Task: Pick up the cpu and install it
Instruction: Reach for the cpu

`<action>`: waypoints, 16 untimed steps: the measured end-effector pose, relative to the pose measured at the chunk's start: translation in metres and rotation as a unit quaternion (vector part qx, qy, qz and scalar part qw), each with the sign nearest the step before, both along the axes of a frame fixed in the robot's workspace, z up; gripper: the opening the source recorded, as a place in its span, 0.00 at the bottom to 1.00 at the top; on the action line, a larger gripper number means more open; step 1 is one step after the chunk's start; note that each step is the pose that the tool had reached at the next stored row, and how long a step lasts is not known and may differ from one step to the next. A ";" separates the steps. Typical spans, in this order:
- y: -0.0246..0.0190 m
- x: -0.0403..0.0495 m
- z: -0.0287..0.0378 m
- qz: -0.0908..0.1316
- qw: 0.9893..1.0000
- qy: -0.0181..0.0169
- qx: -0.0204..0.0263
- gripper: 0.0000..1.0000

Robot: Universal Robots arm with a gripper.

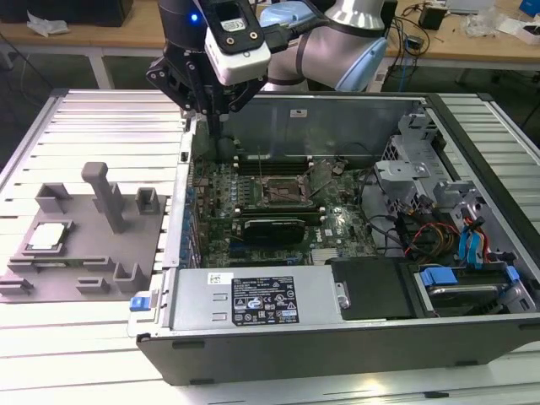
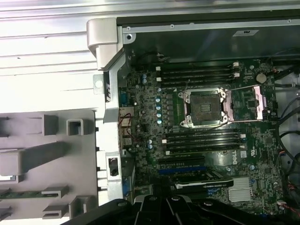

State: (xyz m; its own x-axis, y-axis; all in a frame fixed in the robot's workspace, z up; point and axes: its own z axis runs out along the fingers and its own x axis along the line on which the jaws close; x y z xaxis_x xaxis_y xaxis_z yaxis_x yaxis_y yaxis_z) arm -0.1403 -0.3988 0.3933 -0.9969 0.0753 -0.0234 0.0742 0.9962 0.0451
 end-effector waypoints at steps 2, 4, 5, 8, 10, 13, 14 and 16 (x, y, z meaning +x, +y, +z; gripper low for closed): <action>0.0000 -0.0020 0.0000 0.000 1.000 0.000 0.000 0.11; 0.0000 -0.0064 0.0000 0.000 1.000 0.000 0.000 0.11; 0.0000 -0.0080 0.0000 0.000 1.000 0.000 0.000 0.11; 0.0000 -0.0141 0.0000 0.000 1.000 0.000 0.000 0.11; 0.0000 -0.0174 0.0000 0.000 1.000 0.000 0.000 0.11; 0.0000 -0.0240 0.0000 0.000 1.000 -0.001 0.000 0.11; 0.0000 -0.0279 0.0000 0.000 1.000 -0.001 0.000 0.11; 0.0000 -0.0328 0.0000 0.000 1.000 -0.001 0.000 0.11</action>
